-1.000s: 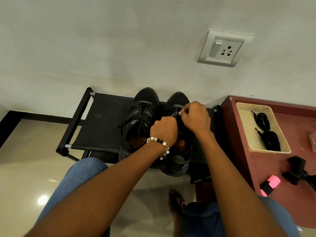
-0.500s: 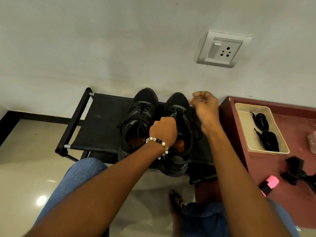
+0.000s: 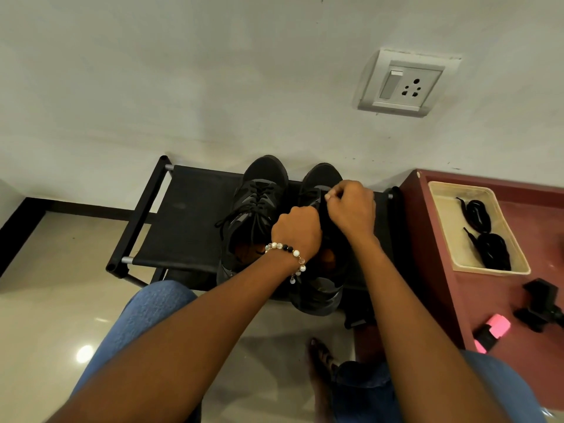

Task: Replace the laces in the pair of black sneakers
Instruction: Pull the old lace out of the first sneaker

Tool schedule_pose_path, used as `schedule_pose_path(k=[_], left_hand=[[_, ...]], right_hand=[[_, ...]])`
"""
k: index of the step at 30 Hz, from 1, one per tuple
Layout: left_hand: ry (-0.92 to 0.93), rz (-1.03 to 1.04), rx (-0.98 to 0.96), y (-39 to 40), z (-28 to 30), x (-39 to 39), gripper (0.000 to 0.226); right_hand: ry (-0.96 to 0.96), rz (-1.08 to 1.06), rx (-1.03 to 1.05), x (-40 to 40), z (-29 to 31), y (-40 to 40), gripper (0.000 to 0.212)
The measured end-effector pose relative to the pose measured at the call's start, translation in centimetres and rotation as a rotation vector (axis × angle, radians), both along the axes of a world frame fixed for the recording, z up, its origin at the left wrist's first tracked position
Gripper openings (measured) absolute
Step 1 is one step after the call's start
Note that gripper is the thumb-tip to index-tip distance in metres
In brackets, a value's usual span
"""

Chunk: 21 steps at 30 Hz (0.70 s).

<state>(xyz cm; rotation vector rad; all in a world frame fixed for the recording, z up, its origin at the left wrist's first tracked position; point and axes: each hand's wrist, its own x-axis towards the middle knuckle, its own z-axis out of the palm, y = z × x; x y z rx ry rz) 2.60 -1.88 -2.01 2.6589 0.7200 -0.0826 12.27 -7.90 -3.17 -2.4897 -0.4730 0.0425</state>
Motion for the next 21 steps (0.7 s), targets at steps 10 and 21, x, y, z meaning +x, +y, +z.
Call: schedule_pose_path(k=[10,21], left_hand=[[-0.026,0.016,-0.030,-0.1,-0.2,0.3,0.016],[-0.023,0.002,-0.010,-0.1,-0.2,0.1,0.015]], right_hand=[[0.831,-0.268,0.998,-0.1,1.2,-1.4,0.019],[0.789,-0.378,1.034,0.2,0.6,-1.1,0.029]])
